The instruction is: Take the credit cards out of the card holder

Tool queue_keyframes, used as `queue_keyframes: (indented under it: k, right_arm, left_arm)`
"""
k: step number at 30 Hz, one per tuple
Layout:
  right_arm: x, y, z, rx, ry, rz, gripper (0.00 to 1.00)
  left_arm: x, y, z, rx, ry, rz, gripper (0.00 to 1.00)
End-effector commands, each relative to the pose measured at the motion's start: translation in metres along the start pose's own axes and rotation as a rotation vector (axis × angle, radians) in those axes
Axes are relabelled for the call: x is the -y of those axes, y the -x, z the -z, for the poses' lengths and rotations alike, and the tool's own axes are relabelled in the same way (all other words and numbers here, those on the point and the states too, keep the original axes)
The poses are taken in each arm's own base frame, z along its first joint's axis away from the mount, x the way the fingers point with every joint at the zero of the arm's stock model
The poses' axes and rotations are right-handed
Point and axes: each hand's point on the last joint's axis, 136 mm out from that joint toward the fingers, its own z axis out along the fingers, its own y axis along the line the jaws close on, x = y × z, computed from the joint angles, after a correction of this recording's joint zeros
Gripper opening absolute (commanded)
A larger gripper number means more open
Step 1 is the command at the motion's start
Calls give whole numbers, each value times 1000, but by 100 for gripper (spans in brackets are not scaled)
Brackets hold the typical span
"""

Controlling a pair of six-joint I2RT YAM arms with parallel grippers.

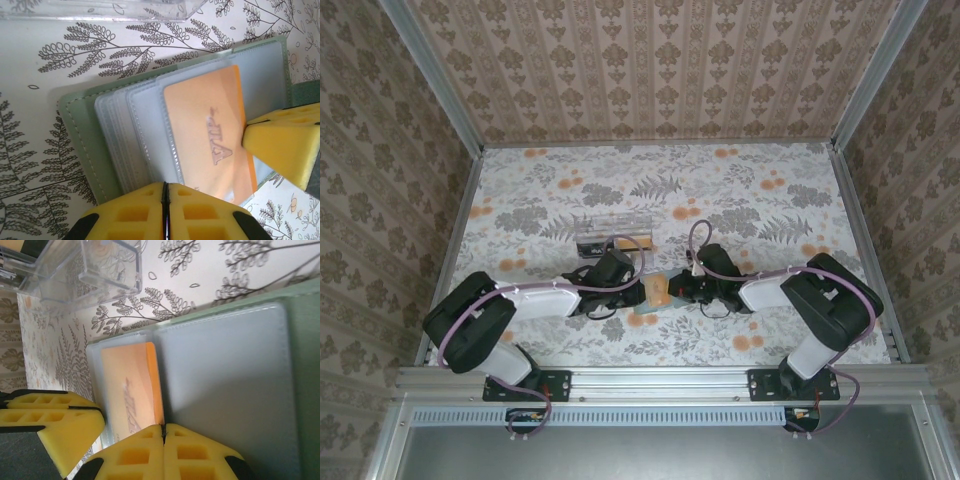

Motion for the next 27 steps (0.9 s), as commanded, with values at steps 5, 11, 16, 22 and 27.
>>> queue_keyframes:
  k: [5,11,16,22,27]
  right_arm:
    - [29,3,15,29,-57,-66,0]
    - [30,9,32,51,-68,-42,0]
    - [22,8,30,35,-24,-41,0]
    - [23,8,25,25,-21,-42,0]
    - [32,15,35,53,-56,-32,0]
  left_arm:
    - [-34,-18,-2,-75,133,31,10]
    - [-31,-16,-1,-73,122,25,10]
    - [-20,-10,1,-60,89,8,10]
    - [-14,-4,10,-36,88,-9,11]
    - [-17,-6,13,-35,92,-9,11]
